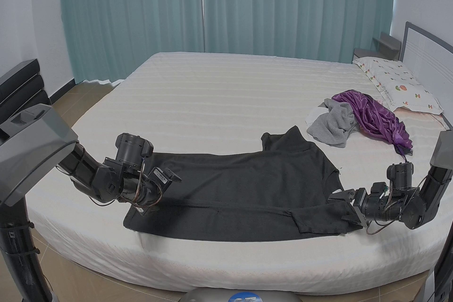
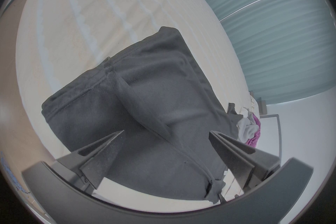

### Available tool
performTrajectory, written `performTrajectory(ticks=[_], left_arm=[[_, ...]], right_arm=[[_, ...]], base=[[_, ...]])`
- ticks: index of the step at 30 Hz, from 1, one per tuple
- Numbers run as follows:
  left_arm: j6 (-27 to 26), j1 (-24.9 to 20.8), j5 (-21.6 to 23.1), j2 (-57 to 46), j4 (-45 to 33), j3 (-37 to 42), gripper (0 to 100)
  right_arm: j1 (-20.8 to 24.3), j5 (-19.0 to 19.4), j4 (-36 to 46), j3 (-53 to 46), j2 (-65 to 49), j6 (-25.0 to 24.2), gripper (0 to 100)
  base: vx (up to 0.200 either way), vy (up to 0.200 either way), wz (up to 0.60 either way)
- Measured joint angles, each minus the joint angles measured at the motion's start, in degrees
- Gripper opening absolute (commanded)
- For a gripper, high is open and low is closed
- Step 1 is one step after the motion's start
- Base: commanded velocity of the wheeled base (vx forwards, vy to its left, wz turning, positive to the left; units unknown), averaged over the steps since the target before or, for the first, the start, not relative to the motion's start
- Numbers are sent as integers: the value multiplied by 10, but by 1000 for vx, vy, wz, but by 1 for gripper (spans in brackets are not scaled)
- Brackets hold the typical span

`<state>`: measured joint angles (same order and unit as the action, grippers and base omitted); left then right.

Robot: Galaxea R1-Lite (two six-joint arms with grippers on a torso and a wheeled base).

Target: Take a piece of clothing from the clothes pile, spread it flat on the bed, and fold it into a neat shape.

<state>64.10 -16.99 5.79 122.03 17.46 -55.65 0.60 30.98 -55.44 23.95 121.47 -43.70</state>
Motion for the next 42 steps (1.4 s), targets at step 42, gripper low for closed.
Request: performTrajectory(ticks=[42], left_arm=[[-305,122,72,70,1,-71,100]], right_arm=[[-1,-2,0,-1,4,1,100]], base=[[0,0,0]])
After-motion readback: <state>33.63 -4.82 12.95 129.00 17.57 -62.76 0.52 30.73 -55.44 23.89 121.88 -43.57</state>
